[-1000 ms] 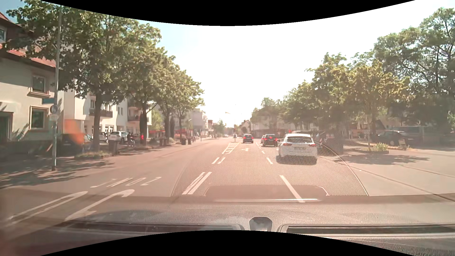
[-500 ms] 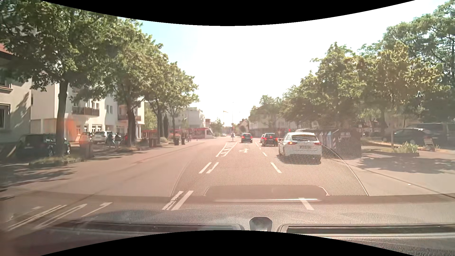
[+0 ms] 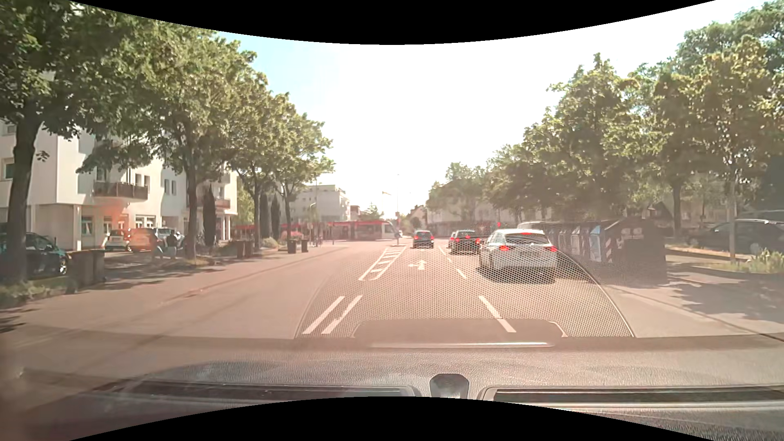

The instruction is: Follow the waypoints while adhering to traffic rules and regulations

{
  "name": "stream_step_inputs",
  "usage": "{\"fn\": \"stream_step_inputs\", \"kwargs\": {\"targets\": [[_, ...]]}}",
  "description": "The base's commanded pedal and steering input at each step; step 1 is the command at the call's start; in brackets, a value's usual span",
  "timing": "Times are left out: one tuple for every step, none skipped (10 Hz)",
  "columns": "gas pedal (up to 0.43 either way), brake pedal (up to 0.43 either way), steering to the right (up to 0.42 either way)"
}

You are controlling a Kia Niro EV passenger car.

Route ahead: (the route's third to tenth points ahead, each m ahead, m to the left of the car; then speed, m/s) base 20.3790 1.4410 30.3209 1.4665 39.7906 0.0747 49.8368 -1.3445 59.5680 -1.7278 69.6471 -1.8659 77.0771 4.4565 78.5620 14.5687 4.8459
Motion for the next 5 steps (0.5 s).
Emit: {"fn": "stream_step_inputs", "kwargs": {"targets": [[0.0,0.0,0.007],[0.0,0.0,0.006],[0.0,0.0,0.006],[0.0,0.0,0.005],[0.0,0.0,0.005]]}}
